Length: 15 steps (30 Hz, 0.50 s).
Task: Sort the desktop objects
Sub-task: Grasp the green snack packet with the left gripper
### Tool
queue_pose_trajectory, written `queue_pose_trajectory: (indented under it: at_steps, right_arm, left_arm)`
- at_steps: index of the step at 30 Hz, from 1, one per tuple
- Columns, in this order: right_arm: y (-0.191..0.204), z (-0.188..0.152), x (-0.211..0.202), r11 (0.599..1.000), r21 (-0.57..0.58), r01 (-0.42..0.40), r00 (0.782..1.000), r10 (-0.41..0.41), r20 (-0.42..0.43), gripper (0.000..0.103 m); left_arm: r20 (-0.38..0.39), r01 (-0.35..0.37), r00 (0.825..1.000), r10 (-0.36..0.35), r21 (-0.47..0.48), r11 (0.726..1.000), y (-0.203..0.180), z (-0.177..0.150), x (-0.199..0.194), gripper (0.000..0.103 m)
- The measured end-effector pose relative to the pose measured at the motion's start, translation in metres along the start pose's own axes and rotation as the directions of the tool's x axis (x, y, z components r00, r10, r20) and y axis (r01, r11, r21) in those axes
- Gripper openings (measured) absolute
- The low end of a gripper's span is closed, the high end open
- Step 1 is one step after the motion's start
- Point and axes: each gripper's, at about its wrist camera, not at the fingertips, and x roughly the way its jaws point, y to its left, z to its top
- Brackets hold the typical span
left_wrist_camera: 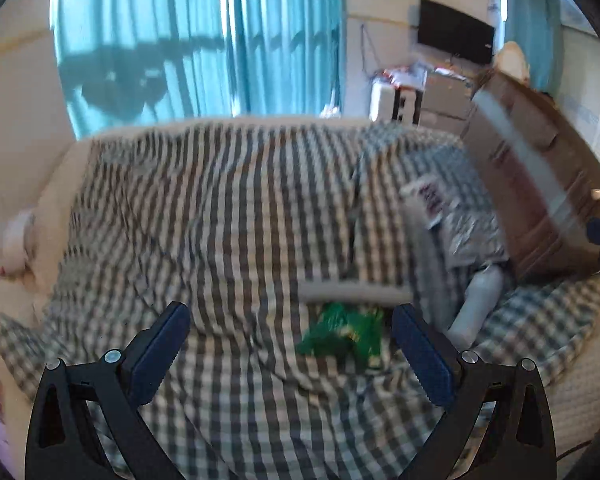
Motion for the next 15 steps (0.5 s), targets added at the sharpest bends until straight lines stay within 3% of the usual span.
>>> queue_pose_trajectory:
  at_steps: [4,8,10,11,12,13,15]
  right_arm:
    - [0.006,-0.002,0.021,0.997,-0.052,0.06,0.998,-0.062,-0.019,0.099]
    - [0.002,0.0,0.037,0.995,-0.057,0.078,0.997,-0.079,-0.024,0.099]
    - [-0.001,0.0,0.047,0.995,-0.054,0.082,0.996,-0.083,-0.033,0.099]
    - [-0.001,0.0,0.052,0.994,-0.059,0.088,0.995,-0.09,-0.037,0.099]
    - [-0.001,0.0,0.057,0.993,-0.068,0.099,0.994,-0.102,-0.042,0.099]
    - [-0.001,0.0,0.063,0.991,-0.08,0.108,0.993,-0.112,-0.047,0.099]
    - [0.003,0.0,0.073,0.985,-0.121,0.121,0.991,-0.127,-0.038,0.099]
  left_arm:
    - [-0.118,0.06,0.991,-0.062,-0.021,0.998,-0.002,-0.022,0.052,0.103]
    - [-0.158,0.14,0.977,-0.145,-0.044,0.989,-0.01,-0.02,0.087,0.103]
    - [-0.175,0.196,0.964,-0.199,-0.035,0.98,-0.015,-0.016,0.1,0.097]
    - [-0.182,0.217,0.959,-0.219,-0.034,0.976,-0.016,-0.016,0.104,0.079]
    - [-0.2,0.241,0.949,-0.243,-0.036,0.97,-0.017,-0.015,0.11,0.05]
    - [-0.223,0.273,0.934,-0.278,-0.054,0.96,-0.015,-0.015,0.117,0.048]
    - [-0.213,0.297,0.928,-0.306,-0.073,0.952,-0.011,-0.016,0.118,0.045]
